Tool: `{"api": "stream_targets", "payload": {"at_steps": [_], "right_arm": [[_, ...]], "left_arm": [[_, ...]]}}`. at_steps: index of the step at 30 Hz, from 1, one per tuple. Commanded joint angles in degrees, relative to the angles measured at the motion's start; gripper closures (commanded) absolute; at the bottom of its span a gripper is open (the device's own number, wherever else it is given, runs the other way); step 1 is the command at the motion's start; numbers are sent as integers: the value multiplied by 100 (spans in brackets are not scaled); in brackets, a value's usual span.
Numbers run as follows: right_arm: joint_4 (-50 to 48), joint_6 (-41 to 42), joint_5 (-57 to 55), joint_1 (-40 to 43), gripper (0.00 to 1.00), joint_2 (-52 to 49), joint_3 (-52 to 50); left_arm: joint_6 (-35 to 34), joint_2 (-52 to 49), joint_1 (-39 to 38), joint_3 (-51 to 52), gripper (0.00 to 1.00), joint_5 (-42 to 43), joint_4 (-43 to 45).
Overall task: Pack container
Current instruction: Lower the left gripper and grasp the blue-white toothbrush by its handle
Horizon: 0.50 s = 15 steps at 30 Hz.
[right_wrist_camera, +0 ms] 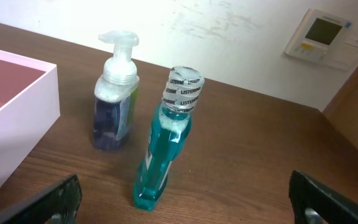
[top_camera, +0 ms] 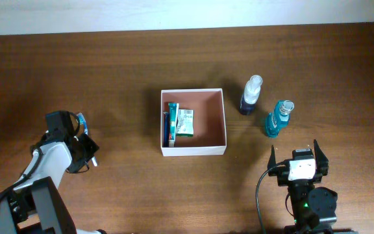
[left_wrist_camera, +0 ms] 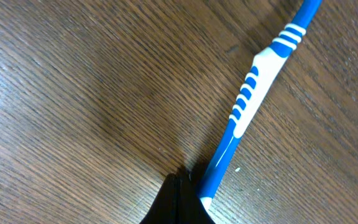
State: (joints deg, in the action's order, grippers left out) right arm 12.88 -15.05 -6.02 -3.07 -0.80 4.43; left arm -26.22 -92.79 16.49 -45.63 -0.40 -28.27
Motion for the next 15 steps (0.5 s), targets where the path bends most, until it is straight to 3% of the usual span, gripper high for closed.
{"api": "stream_targets", "payload": {"at_steps": [1,13,15], "right_arm": [[-4,7,-68,11,2,59,-48],[-4,4,-68,11,2,59,-48],[-4,7,-68,11,2,59,-48]], "left_arm": [[258,192,20,2,100,105,-94],[232,925,-24,0,99,111,-278],[227,925,-61,0,90,142,-205]]}}
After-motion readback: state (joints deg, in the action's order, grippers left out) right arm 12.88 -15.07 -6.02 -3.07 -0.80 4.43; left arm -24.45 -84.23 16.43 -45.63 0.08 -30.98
